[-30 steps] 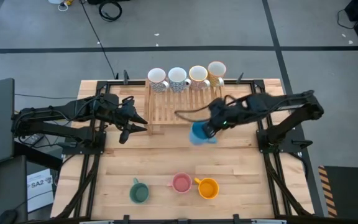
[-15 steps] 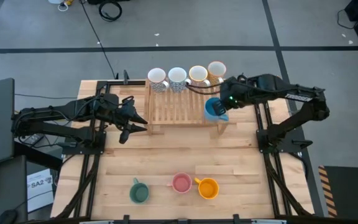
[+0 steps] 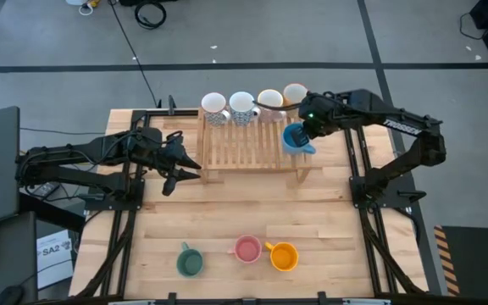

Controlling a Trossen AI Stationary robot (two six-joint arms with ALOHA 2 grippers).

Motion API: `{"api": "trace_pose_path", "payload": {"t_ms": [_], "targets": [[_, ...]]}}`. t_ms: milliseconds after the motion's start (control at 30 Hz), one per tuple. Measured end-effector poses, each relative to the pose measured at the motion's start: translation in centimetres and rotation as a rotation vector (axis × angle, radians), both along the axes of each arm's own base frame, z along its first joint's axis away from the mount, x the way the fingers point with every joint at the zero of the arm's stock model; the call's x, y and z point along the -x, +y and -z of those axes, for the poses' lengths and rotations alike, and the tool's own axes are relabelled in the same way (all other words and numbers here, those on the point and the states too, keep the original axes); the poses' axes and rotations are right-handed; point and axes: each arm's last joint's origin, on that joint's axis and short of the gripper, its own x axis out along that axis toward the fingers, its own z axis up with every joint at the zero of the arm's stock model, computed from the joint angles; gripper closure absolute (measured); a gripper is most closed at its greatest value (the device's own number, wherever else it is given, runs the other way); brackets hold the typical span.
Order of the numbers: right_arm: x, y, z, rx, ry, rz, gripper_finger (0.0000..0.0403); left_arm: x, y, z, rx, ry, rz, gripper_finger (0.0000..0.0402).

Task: Place coffee mugs
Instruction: Put the blue mug on the shelf aligned with the yellow mug

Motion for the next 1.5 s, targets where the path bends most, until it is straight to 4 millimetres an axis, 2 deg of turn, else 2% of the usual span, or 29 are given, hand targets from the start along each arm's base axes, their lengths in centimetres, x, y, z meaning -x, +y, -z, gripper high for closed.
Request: {"api": "trace_pose_path", "payload": {"t_ms": [233,500,733,1500], "targets": [[0.4,-1.1,0.0,-0.017,-0.012,0.079,0.0378,0.0,0.0,0.0,0.0,0.0,0.0,0.0255],[0.4,-1.2,0.0,-0.075,-0.062,0.181,0.0378,0.0,0.0,0.0,0.0,-0.001,0.0,0.0255],[0.5,-1.2,0.1,-0.053,-0.061,0.242,0.0378,0.0,0.0,0.0,0.0,-0.001,0.0,0.0255],[0.5,-1.1,0.3,-0.038,-0.059,0.278,0.0378,0.0,0.0,0.0,0.0,-0.001,0.0,0.0255]]}}
